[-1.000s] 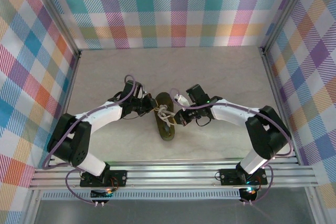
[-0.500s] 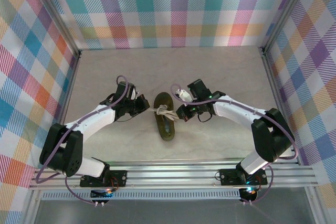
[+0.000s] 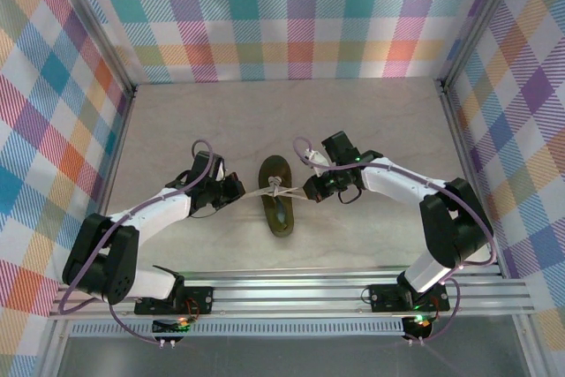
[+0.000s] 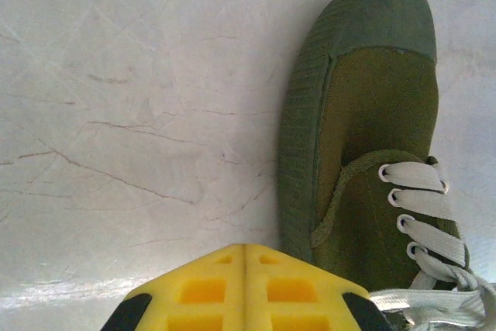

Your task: Tie the shoes

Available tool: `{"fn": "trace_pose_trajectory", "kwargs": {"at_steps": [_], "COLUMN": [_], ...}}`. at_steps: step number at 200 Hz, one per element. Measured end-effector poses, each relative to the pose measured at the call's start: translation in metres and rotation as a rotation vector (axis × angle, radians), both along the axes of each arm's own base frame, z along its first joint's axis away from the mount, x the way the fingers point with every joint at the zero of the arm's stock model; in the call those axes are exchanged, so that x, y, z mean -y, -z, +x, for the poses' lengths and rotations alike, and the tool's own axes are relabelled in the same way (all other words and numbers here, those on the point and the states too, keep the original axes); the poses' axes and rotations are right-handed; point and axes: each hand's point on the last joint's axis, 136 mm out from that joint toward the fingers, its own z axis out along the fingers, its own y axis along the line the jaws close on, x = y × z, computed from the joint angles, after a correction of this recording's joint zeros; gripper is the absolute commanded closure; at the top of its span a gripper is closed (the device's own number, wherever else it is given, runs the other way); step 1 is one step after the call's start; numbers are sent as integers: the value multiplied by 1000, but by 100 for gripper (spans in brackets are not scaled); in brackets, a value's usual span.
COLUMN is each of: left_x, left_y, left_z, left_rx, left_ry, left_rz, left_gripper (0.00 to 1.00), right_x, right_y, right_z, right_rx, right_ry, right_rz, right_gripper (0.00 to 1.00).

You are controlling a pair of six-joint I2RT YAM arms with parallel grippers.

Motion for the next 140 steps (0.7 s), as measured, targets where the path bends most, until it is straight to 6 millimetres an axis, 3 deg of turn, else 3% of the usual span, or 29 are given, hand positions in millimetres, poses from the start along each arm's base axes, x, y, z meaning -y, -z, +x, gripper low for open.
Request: {"fn": "trace_pose_trajectory", "kwargs": {"at_steps": [68,89,118,140], "left_x": [7,7,11,19], "left_y": [-20,-20,-16,-12], "left_z": [14,13,11,8], "left_rx": [73,76,69,55], "left_ry": [28,34,57,87], "left_rz": [2,6,12,16], "left_gripper": [100,100,100,100], "right_x": [-12,-9,-9,-14], "right_y": [-5,0,6,0], "right_z": [-15,-30,-50,-58], "right_rx": [-22,-45,-103,-112], "right_ry": [-69,-103,-157,-212], "right_rz": [51,66,100,148], "right_gripper": [100,100,80,74]}}
